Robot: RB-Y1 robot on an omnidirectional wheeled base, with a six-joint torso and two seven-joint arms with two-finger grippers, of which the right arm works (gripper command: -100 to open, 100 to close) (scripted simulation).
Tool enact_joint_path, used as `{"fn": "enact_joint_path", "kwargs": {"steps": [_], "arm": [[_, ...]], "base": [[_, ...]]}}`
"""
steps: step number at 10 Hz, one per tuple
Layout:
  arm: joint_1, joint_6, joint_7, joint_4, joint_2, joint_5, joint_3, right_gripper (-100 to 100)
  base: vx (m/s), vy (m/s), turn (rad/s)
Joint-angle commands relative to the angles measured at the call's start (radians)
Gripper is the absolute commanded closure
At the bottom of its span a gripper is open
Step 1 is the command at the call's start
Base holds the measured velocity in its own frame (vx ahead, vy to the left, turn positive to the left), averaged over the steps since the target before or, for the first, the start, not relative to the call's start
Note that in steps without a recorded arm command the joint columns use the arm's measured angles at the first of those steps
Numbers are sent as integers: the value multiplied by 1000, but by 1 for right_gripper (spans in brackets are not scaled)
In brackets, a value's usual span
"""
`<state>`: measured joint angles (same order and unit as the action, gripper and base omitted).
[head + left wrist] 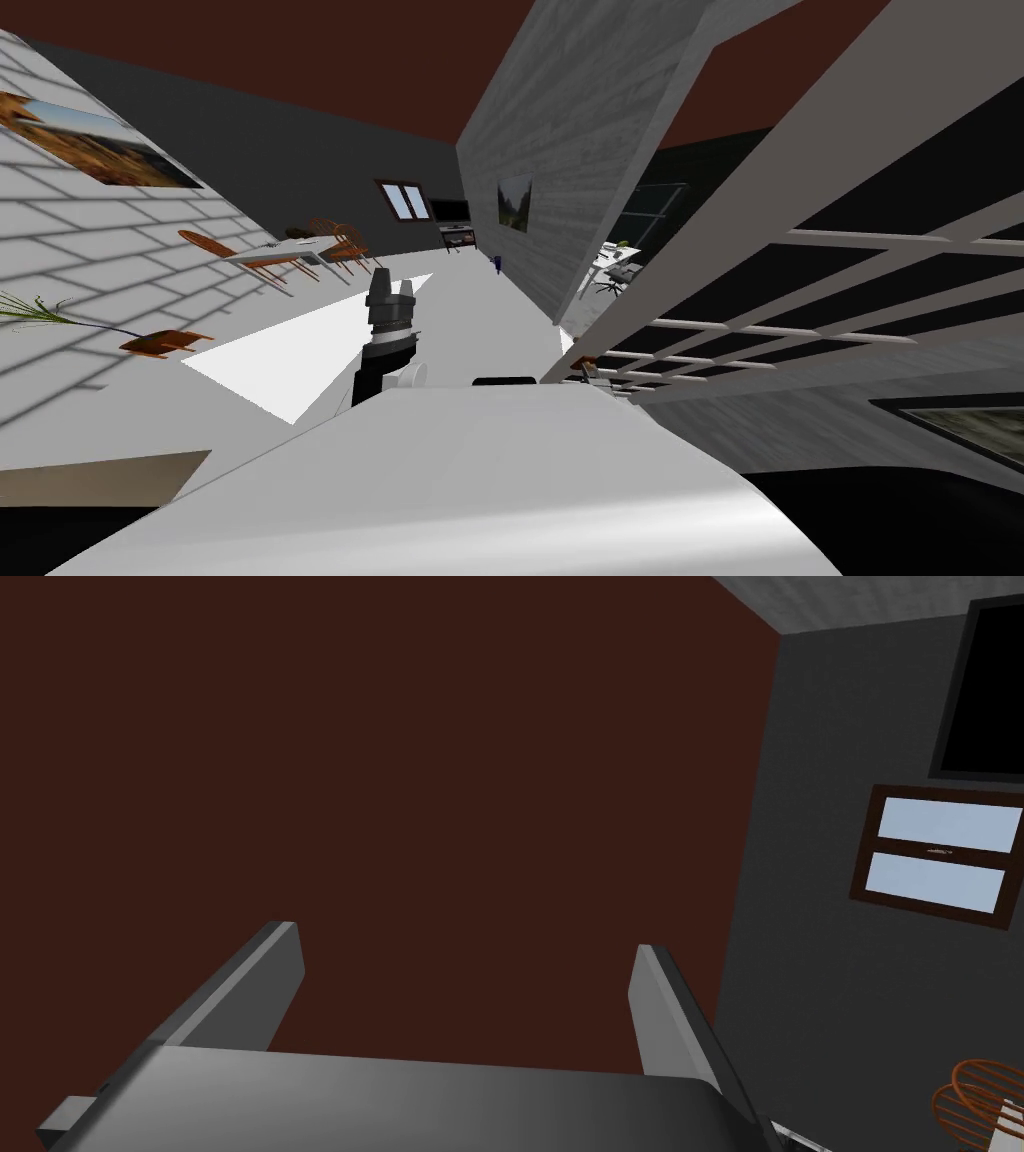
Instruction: Pull the door open
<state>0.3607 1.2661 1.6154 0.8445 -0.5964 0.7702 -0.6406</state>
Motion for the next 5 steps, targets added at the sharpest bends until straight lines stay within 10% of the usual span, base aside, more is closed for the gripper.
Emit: {"fn": "enact_joint_path", "kwargs": {"steps": [1, 5], "arm": [[-4, 13, 13, -12, -5, -5, -10, 100], [-14, 21, 26, -30, -7, -11, -24, 100]], "base": [[-203, -63, 121], [-142, -14, 83]]}}
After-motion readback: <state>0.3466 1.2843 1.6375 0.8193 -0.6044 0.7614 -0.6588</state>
